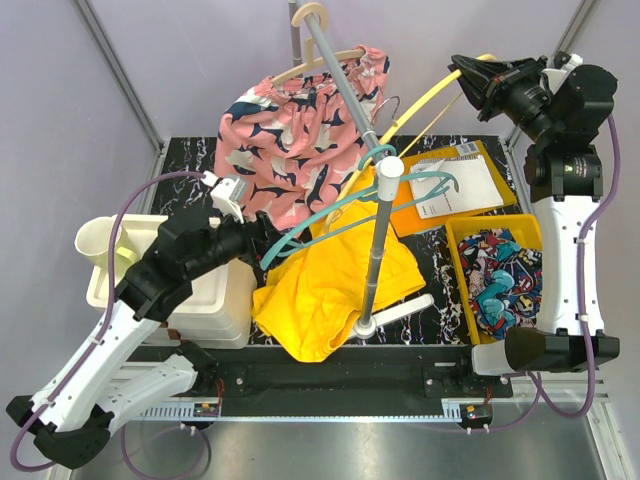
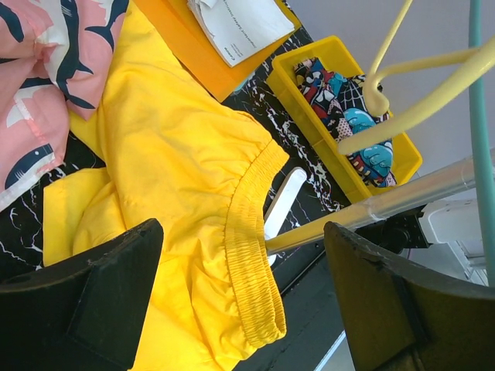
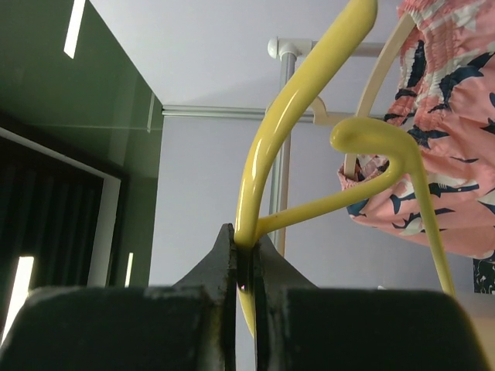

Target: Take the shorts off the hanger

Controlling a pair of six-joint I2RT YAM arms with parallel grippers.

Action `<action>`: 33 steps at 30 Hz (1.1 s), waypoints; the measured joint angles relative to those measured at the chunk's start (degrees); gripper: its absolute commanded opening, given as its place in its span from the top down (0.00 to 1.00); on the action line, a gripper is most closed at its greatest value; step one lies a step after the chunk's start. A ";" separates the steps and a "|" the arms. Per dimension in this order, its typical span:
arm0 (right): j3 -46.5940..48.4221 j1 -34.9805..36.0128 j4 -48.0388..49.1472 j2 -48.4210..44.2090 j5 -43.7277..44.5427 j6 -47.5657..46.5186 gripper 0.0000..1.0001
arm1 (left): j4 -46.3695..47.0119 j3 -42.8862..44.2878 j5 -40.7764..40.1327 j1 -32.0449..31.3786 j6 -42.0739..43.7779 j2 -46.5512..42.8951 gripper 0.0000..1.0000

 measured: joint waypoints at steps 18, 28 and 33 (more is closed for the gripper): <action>-8.83 5.68 -0.24 -5.70 1.42 0.02 1.00 | 0.00 0.00 0.26 0.00 -0.52 -0.09 0.11; -19.15 6.03 0.50 -10.75 2.47 0.85 0.64 | 0.00 0.00 0.35 0.00 -0.55 -0.09 0.11; -21.99 6.05 0.26 -12.90 2.60 -1.57 0.48 | 0.00 -0.02 0.37 0.00 -0.57 -0.09 0.11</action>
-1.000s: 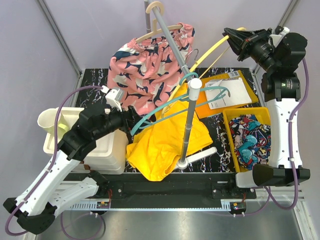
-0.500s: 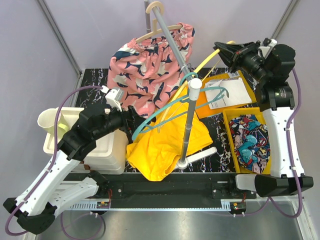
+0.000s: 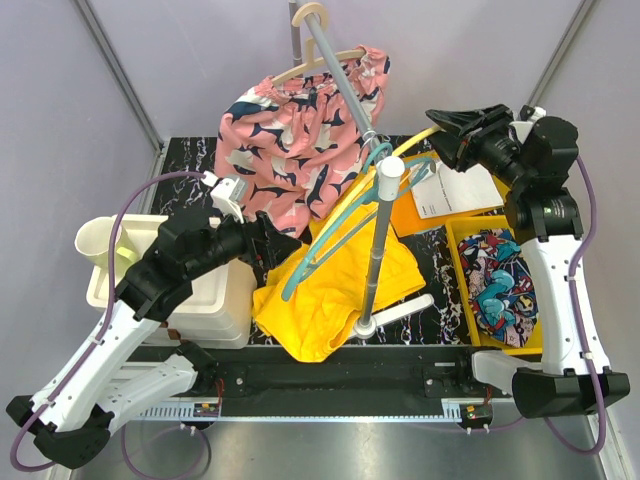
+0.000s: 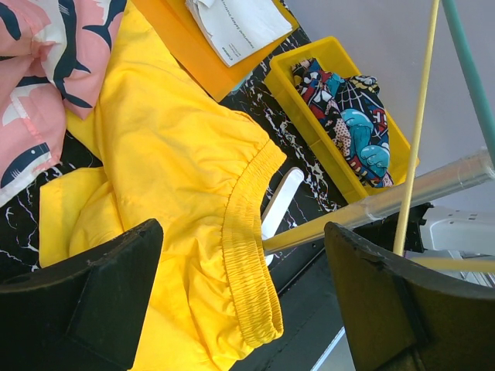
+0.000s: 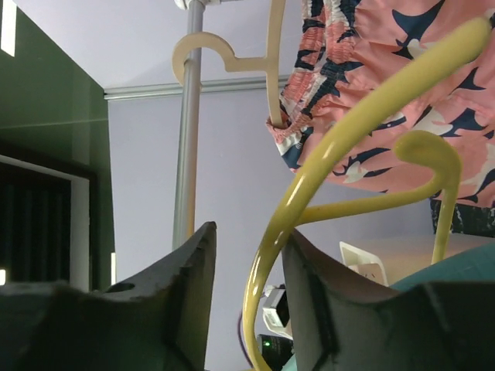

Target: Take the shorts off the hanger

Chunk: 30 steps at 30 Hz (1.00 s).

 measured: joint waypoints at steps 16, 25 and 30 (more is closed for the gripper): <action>-3.15 0.11 -19.52 -5.77 -1.05 -29.66 0.02 | 0.00 0.00 -0.02 0.00 0.07 -0.63 0.11; -3.41 0.20 -33.11 -14.75 10.36 -47.32 0.00 | -0.02 0.00 -0.04 0.00 0.07 -0.81 0.11; -16.52 0.20 -33.64 -18.60 13.33 -49.33 0.00 | -0.92 0.00 -0.28 0.00 0.04 -2.36 0.11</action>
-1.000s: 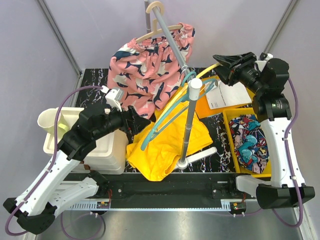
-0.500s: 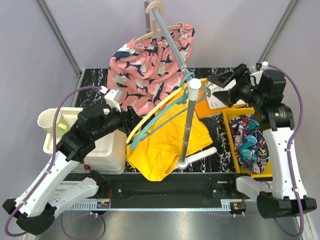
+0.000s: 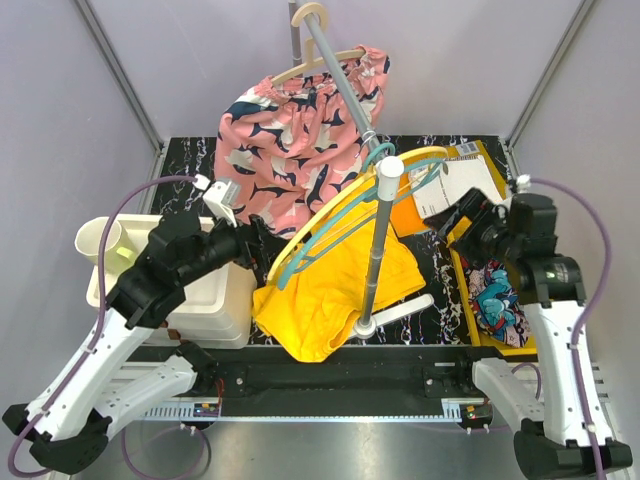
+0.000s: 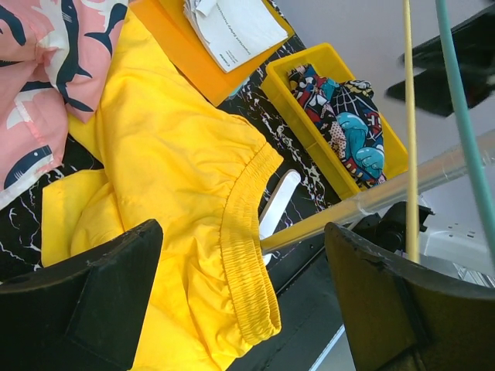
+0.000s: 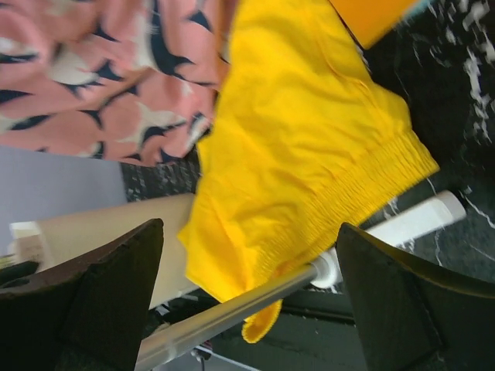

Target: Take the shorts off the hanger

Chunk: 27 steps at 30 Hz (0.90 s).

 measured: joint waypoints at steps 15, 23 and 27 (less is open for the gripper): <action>-21.09 0.00 22.51 19.39 -2.82 -1.60 0.00 | -1.11 -1.79 0.07 0.00 -1.53 -1.25 0.11; -17.49 0.74 32.41 38.03 0.11 -4.55 0.00 | -1.25 -2.23 0.15 0.00 -1.95 -1.49 0.11; -16.63 2.93 34.29 42.97 0.87 -6.05 0.00 | -1.27 -2.27 0.15 0.00 -1.95 -1.95 0.11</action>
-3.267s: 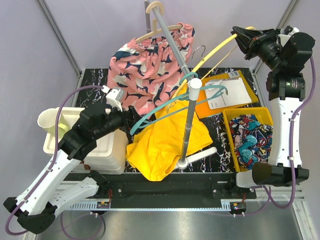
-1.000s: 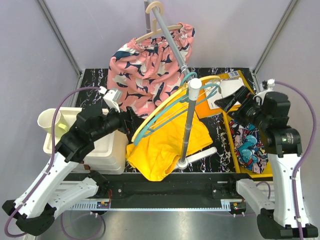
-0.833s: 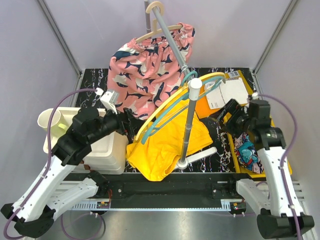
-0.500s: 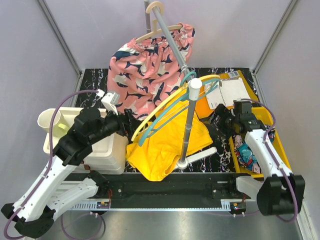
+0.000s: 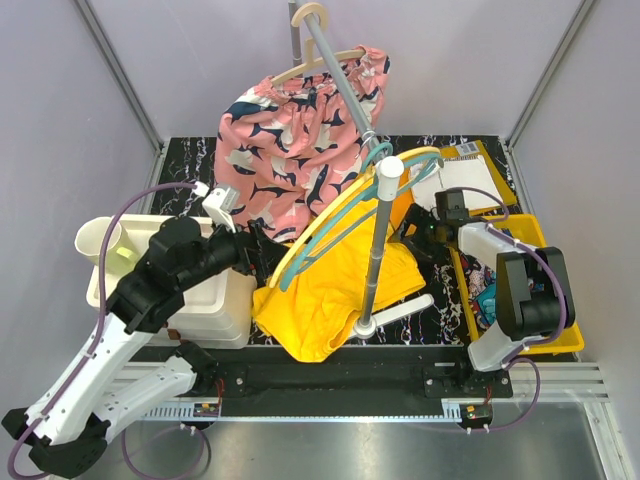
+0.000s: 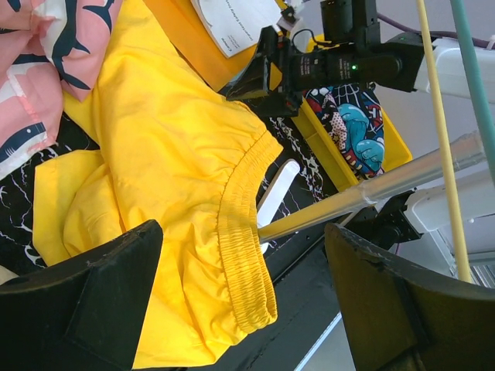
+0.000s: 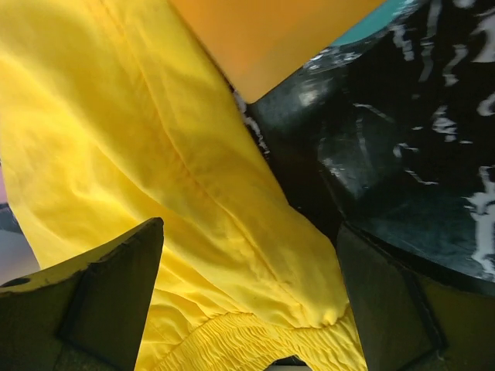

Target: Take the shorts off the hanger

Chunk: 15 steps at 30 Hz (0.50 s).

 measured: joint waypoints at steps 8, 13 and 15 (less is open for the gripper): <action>-1.49 3.87 4.28 1.14 -2.34 -2.95 0.30 | 0.00 0.00 0.00 0.00 -0.02 -0.22 0.11; -3.87 3.87 5.42 1.79 -3.85 -4.35 0.74 | 0.00 -0.02 0.20 0.00 -0.04 -0.20 0.11; -4.39 3.89 5.33 1.75 -4.39 -4.44 0.94 | 0.00 -0.02 0.26 0.00 -0.09 -0.20 0.11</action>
